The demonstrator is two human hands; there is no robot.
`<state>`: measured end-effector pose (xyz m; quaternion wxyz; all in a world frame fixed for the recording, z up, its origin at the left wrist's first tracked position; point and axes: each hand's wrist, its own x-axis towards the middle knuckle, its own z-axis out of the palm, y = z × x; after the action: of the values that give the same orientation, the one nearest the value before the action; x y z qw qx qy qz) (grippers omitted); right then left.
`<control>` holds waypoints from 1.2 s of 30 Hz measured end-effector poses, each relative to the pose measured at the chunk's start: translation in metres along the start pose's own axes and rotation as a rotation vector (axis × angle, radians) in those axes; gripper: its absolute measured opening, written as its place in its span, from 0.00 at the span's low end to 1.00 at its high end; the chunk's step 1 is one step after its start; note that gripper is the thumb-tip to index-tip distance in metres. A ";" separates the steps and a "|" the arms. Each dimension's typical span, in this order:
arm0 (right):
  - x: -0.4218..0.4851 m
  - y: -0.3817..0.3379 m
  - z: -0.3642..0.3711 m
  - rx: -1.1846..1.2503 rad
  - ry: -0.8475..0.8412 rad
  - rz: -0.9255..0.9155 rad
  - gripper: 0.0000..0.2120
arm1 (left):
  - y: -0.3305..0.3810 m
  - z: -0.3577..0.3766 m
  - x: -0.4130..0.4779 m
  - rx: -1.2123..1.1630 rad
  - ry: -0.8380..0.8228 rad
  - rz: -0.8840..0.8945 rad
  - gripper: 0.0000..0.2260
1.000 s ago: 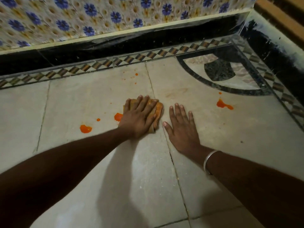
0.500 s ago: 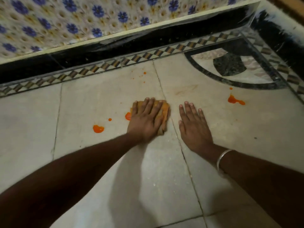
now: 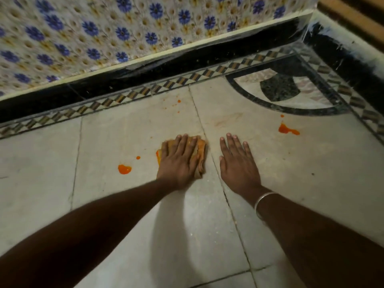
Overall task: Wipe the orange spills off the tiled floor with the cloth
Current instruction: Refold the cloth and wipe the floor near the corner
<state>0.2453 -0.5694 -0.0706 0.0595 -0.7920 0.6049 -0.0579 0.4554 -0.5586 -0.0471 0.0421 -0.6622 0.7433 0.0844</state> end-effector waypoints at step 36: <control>-0.006 0.001 0.002 0.017 0.071 -0.072 0.29 | -0.024 -0.076 -0.058 -1.259 0.464 -0.635 0.09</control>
<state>0.2428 -0.5641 -0.0733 0.0425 -0.8101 0.5772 -0.0931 0.4898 -0.5180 0.0364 -0.4814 -0.7449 0.3170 0.3360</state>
